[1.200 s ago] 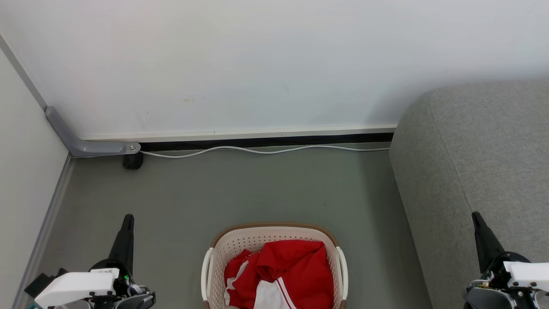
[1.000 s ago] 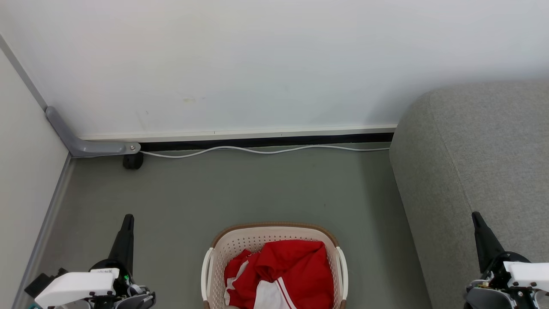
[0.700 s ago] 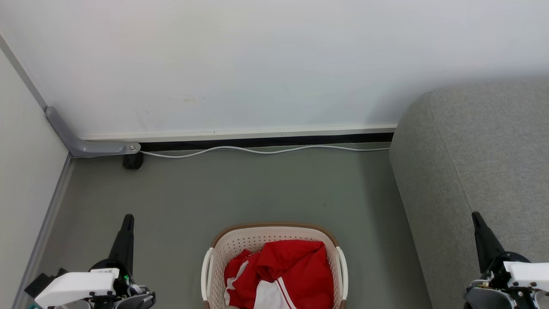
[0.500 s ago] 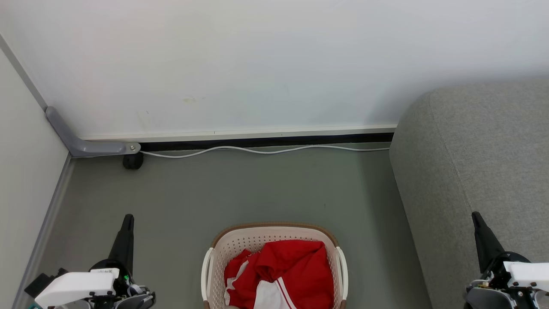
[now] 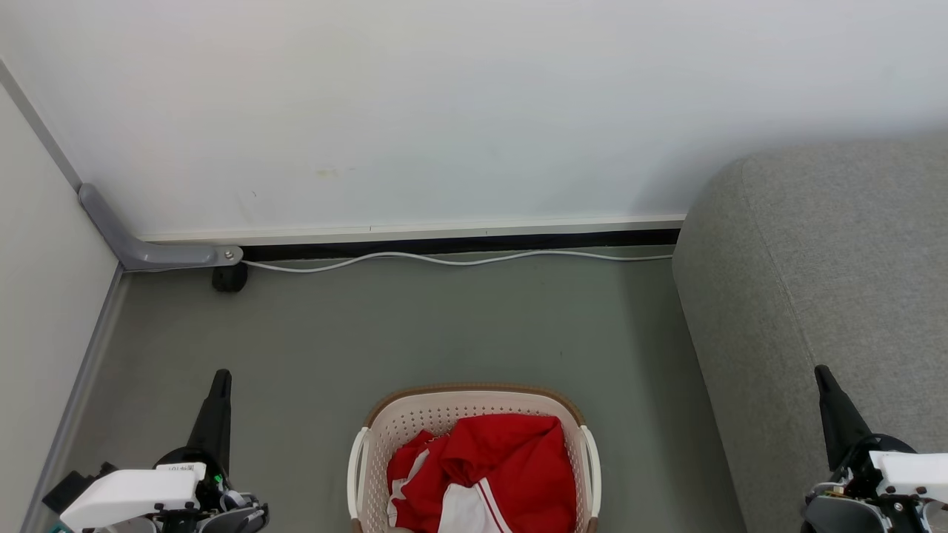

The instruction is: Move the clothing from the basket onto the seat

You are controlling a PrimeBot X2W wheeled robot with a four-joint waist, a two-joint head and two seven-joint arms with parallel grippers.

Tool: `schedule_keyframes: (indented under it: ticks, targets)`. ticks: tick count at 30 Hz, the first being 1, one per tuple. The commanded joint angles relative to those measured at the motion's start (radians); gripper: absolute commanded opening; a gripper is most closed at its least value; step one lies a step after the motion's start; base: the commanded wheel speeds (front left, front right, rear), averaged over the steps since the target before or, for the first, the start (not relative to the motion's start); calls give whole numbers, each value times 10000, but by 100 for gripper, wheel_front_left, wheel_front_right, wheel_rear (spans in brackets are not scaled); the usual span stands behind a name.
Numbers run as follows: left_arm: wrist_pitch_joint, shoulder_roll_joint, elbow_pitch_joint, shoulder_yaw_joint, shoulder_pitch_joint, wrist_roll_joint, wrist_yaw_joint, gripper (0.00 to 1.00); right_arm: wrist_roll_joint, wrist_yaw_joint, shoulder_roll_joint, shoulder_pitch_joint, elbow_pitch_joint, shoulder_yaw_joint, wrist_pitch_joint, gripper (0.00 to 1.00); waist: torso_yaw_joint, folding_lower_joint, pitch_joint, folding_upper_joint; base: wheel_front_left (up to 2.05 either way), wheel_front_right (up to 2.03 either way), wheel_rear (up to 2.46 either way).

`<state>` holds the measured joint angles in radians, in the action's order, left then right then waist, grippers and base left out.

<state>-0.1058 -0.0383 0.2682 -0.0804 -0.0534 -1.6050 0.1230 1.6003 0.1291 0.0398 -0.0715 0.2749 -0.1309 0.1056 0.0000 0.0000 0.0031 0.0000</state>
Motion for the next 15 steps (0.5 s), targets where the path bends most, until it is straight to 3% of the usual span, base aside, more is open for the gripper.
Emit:
schedule_keyframes:
  ticks: [1,15]
  targets:
    - [-71,-119,-233,-329,-546,-40,77,0,87,16,104,-364,-301,175,73,0,0,0,0,0,0,0,0]
    - [-71,-119,-233,-329,-546,-40,77,0,87,16,104,-364,-301,175,73,0,0,0,0,0,0,0,0]
